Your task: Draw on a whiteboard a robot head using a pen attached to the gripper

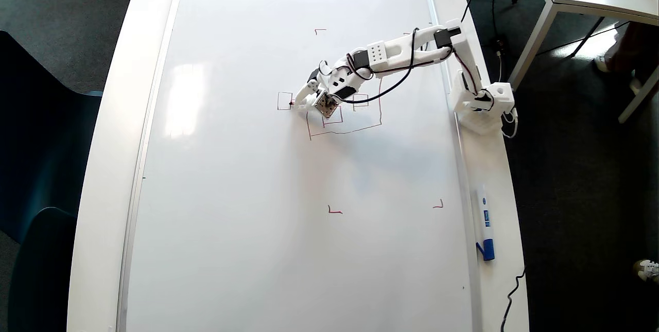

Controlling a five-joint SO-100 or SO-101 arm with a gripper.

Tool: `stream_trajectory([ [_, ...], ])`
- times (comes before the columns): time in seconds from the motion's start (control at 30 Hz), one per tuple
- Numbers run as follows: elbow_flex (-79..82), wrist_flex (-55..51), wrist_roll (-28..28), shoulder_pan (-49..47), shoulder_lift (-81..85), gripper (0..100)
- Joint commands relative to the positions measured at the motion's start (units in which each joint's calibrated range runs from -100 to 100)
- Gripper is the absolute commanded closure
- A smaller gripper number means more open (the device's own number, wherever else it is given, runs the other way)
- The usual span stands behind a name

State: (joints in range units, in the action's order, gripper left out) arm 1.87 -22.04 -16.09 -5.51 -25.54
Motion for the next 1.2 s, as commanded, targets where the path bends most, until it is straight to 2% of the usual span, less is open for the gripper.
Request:
stream_trajectory([
  [0.0,-2.46,-0.28,0.22,0.02,8.98,99],
  [0.17,-1.19,-4.54,0.27,-0.28,17.28,99],
  [0.23,3.26,-7.15,0.27,-0.65,23.9,99],
  [0.63,39.48,-6.97,0.33,0.02,62.31,99],
  [1.07,71.25,20.57,0.38,2.6,80.34,99],
  [1.17,79.43,31.86,0.43,2.52,82.27,99],
])
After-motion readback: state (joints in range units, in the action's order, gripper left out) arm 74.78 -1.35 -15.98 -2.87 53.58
